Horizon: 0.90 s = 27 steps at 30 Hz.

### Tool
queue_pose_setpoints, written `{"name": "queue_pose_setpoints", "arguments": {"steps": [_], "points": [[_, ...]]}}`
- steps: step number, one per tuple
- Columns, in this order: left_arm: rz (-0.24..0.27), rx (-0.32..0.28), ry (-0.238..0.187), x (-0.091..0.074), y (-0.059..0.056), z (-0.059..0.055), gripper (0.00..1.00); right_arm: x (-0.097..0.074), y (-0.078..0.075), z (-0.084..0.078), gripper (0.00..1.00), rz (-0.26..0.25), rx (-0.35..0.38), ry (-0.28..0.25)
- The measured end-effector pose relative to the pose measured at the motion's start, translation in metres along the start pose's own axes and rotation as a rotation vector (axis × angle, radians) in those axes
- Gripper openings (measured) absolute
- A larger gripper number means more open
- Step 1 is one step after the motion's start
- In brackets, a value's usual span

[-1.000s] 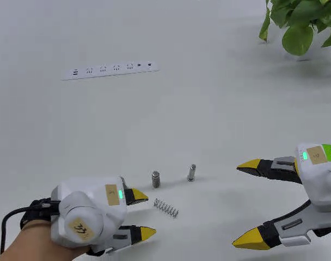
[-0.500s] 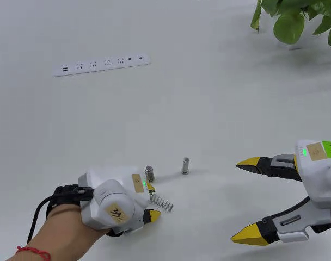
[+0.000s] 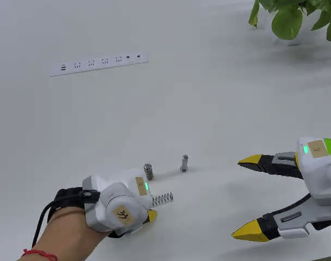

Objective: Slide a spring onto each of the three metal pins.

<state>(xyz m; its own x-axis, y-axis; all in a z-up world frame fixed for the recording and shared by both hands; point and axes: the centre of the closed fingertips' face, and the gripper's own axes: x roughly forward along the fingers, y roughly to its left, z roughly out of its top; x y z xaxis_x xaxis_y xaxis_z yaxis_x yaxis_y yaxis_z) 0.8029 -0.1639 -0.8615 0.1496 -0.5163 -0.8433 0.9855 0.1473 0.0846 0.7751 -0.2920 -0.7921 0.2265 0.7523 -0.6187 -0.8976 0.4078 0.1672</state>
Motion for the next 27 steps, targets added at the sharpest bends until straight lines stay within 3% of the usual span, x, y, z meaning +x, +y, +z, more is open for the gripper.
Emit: {"name": "queue_pose_setpoints", "arguments": {"steps": [6, 27], "points": [[0.003, -0.03, -0.007, 0.0003, -0.0011, 0.0003, 0.12, -0.0009, 0.0002, -0.0027, 0.84, -0.003, 0.001, 0.005], [-0.01, -0.065, -0.03, -0.0038, -0.0079, -0.0031, 0.1, 0.0011, 0.0057, -0.0043, 0.83, 0.002, -0.004, 0.011]]}}
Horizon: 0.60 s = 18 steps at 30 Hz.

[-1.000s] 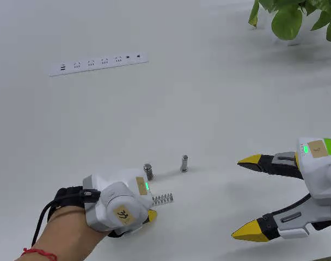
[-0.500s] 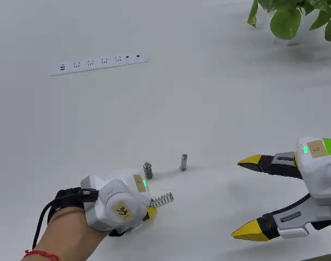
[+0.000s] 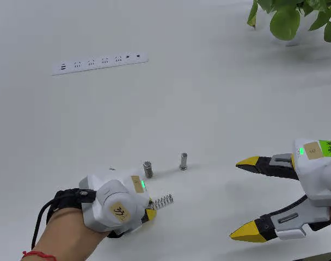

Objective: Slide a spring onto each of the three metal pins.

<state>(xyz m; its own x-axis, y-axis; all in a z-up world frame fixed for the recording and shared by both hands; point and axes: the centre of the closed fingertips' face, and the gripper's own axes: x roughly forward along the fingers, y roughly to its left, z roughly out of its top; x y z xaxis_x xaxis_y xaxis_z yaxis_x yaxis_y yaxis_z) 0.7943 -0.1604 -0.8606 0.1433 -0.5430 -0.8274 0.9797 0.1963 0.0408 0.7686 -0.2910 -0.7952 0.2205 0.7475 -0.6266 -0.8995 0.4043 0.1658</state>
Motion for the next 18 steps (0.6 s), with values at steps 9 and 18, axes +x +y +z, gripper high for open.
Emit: {"name": "queue_pose_setpoints", "arguments": {"steps": [9, 18], "points": [[0.002, -0.033, -0.063, -0.015, -0.008, 0.007, 0.1, -0.002, 0.002, 0.005, 0.83, -0.002, -0.008, 0.002], [0.035, -0.093, -0.162, -0.041, -0.01, 0.021, 0.1, 0.0, 0.009, 0.021, 0.82, 0.001, -0.026, -0.009]]}}
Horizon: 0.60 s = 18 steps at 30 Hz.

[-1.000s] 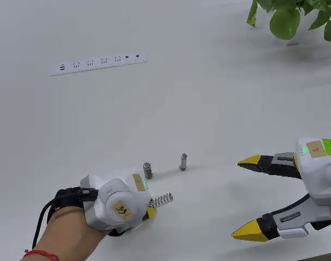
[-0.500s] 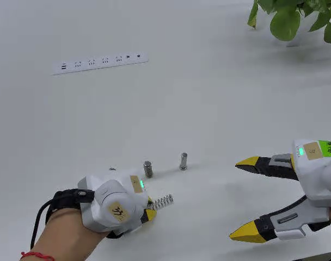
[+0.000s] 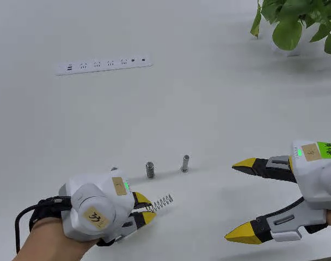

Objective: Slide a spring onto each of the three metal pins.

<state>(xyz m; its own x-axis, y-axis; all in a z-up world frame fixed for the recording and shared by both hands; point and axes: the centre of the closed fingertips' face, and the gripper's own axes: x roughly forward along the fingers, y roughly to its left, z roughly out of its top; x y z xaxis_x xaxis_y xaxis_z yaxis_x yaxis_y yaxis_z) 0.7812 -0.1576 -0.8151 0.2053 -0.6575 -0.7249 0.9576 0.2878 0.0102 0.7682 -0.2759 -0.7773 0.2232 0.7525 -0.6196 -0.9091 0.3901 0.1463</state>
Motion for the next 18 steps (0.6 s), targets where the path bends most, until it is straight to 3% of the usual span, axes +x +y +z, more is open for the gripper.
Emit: {"name": "queue_pose_setpoints", "arguments": {"steps": [5, 10, 18], "points": [[0.031, -0.029, -0.074, -0.019, 0.001, 0.015, 0.1, 0.001, 0.003, 0.014, 0.78, -0.01, 0.0, -0.027], [0.067, -0.064, -0.153, -0.038, 0.005, 0.031, 0.1, 0.001, 0.008, 0.037, 0.76, -0.022, 0.029, -0.089], [0.102, -0.101, -0.271, -0.063, 0.007, 0.056, 0.1, 0.0, 0.017, 0.087, 0.66, -0.024, 0.117, -0.242]]}}
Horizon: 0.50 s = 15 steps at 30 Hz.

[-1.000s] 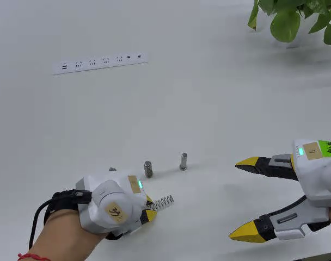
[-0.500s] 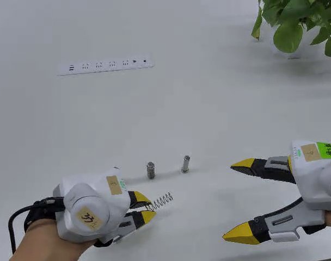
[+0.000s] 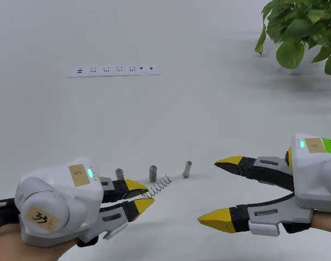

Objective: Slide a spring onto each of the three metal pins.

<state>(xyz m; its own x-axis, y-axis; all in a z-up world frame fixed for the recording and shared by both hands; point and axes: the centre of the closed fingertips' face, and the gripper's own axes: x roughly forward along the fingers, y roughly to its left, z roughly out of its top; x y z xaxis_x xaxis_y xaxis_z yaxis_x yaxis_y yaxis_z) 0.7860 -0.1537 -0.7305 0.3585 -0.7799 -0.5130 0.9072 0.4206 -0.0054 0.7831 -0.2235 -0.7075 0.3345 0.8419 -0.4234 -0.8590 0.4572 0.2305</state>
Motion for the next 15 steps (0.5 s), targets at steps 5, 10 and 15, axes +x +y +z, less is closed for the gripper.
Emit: {"name": "queue_pose_setpoints", "arguments": {"steps": [5, 10, 15], "points": [[0.013, -0.044, -0.084, -0.006, 0.0, 0.019, 0.1, 0.005, 0.008, 0.032, 0.51, 0.008, 0.125, -0.137], [0.016, -0.064, -0.138, -0.01, -0.002, 0.031, 0.1, 0.01, 0.013, 0.048, 0.43, 0.019, 0.199, -0.197], [0.018, -0.09, -0.2, -0.013, -0.003, 0.044, 0.1, 0.015, 0.02, 0.058, 0.35, 0.025, 0.23, -0.227]]}}
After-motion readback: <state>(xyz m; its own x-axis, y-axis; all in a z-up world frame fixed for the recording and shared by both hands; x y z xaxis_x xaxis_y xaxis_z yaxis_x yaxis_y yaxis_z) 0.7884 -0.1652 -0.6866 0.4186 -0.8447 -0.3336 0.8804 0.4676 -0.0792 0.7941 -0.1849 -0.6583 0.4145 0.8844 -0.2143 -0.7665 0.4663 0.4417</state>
